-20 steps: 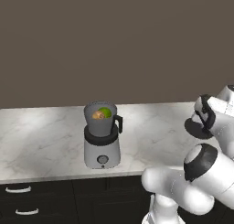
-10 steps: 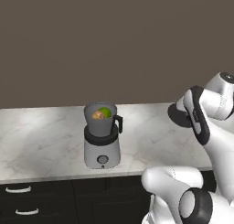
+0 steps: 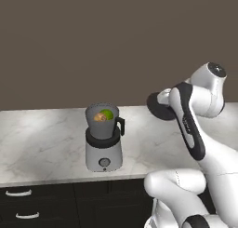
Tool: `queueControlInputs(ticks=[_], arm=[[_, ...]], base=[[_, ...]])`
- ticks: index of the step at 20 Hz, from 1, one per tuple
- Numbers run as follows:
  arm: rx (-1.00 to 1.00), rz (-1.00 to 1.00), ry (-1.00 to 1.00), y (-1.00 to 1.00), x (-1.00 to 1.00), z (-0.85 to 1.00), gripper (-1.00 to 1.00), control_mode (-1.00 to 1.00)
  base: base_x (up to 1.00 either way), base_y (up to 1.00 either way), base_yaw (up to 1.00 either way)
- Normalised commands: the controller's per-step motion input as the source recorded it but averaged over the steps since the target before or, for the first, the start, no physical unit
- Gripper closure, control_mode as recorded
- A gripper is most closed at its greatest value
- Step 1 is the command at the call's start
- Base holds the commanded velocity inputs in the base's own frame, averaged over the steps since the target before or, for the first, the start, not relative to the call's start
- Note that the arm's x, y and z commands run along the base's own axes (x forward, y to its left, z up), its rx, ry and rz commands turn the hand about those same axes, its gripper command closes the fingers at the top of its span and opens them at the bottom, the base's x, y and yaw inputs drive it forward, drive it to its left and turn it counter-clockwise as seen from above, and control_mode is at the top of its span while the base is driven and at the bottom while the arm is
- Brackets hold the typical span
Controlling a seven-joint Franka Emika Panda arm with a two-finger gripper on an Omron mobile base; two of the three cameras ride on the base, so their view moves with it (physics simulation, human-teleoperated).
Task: Grab the lime and onion from the fridge, place them in the blender, close the lid, and turn on the blender to create a marinade.
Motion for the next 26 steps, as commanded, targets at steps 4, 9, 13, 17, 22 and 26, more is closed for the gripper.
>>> queueControlInputs(ticks=[4, 9, 13, 17, 22, 26], arm=[[-0.03, 0.16, 0.00, 0.95, 0.00, 0.36, 1.00, -1.00], [-0.03, 0.10, 0.02, 0.94, 0.04, 0.33, 1.00, -1.00], [-0.02, 0.04, 0.08, 0.88, 0.02, 0.34, 1.00, -1.00], [-0.05, 0.03, 0.17, 0.64, 0.23, -0.04, 1.00, -1.00], [-0.10, 0.00, 0.19, 0.38, 0.48, -0.31, 1.00, -1.00], [-0.08, 0.00, 0.11, 0.53, 0.18, -0.13, 1.00, -1.00]], base=[[0.00, 0.00, 0.00], [0.00, 0.00, 0.00], [0.00, 0.00, 0.00], [0.00, 0.00, 0.00], [0.00, 0.00, 0.00], [0.00, 0.00, 0.00]])
